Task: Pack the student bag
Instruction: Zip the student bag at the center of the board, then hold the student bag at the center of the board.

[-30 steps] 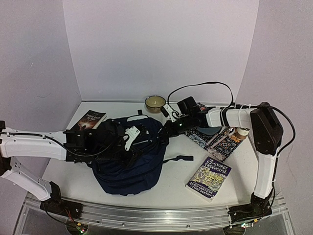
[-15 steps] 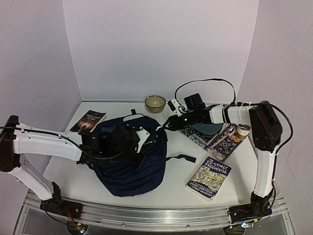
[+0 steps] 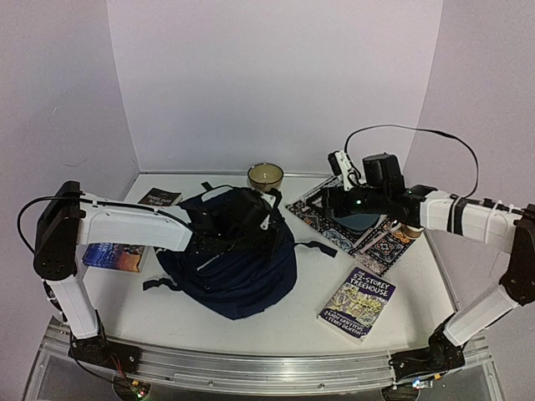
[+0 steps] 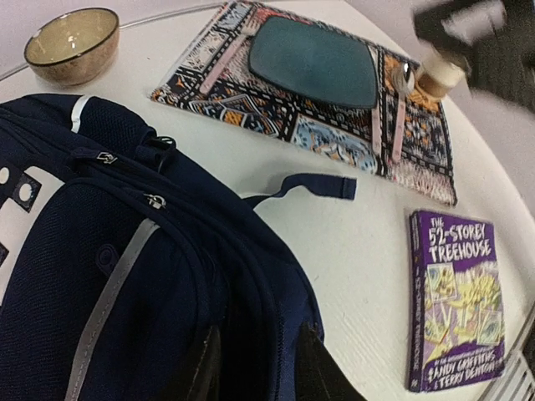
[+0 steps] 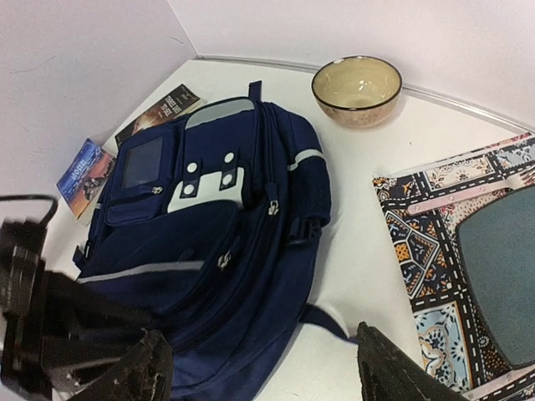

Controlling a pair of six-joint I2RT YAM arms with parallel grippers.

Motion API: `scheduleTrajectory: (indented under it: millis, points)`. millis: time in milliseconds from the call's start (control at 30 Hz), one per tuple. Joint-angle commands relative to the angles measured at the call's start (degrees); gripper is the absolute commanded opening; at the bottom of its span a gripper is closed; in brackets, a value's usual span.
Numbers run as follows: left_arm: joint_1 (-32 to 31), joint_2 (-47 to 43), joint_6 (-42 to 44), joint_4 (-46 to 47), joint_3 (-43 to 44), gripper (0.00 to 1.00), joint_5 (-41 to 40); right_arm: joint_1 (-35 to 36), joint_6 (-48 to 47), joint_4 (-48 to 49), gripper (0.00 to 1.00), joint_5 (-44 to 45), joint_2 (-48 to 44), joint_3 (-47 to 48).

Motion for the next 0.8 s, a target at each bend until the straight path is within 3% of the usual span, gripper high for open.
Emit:
scheduleTrajectory:
  millis: [0,100,267,533,767]
  points:
    - [3.0,-3.4,-4.4,2.9,1.0,0.53,1.2,2.9,4.6,2.8,0.75,0.8,-2.9,-6.3]
    - [3.8,-9.1,-6.1,2.8,-4.5,0.66,0.6,6.6,6.6,3.8,0.76,2.8,-3.3,-8.6]
    - [5.7,-20.4,-10.4,1.5,-16.2,0.75,-2.7,12.3,13.3,5.5,0.80,6.1,-0.1,-9.9]
    - [14.4,-34.4,-16.7,-1.8,-34.2,0.79,-2.0,17.4,26.7,12.2,0.83,7.2,7.9,-11.4]
    - [22.0,-39.9,-19.4,0.2,-44.8,0.80,0.1,17.6,34.4,18.7,0.83,4.7,14.7,-11.9]
